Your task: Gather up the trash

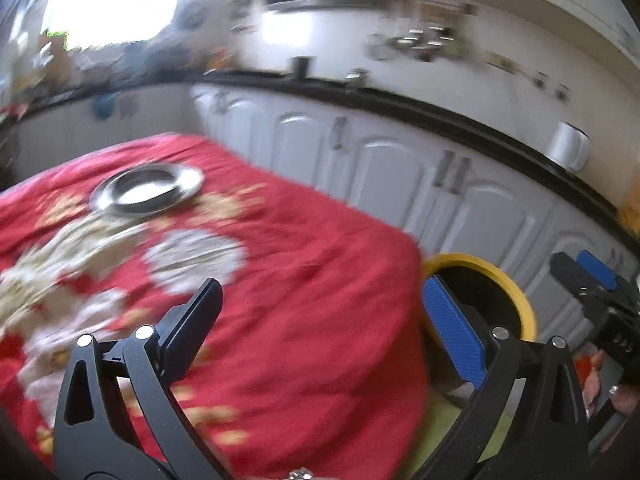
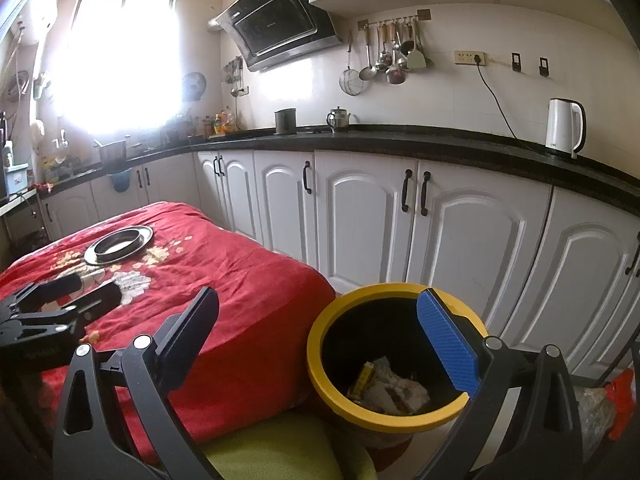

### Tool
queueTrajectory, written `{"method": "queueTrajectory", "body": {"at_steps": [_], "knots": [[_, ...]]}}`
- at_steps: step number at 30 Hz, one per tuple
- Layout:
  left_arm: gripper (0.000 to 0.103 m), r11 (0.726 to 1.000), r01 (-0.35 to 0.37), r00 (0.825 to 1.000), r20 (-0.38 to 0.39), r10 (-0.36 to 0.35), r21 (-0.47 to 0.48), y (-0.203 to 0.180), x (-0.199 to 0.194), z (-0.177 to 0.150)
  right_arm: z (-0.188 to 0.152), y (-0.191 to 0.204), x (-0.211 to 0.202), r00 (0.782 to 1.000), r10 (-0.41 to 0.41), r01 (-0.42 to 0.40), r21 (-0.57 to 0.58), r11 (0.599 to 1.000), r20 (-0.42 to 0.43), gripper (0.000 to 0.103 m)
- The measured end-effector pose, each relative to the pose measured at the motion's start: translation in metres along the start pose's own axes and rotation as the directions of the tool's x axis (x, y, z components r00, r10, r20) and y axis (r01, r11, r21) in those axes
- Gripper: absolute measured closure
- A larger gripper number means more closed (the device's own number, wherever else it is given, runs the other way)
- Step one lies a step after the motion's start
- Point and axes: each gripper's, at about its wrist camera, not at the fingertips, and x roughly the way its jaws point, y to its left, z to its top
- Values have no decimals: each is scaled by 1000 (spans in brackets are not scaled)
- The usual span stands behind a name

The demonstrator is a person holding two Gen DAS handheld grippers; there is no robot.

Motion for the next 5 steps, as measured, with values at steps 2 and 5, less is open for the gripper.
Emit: {"method": "queueTrajectory", "body": {"at_steps": [2,5], "knots": [[11,990,-129,992,-5,129,-65,52,-13,2,10,20,11,999,45,-45,-34,998,-11,6],[11,919,-350,937,-56,345,-182,139,-38,-3,23,96,42,968,232,-243,-119,963,-96,6]]}}
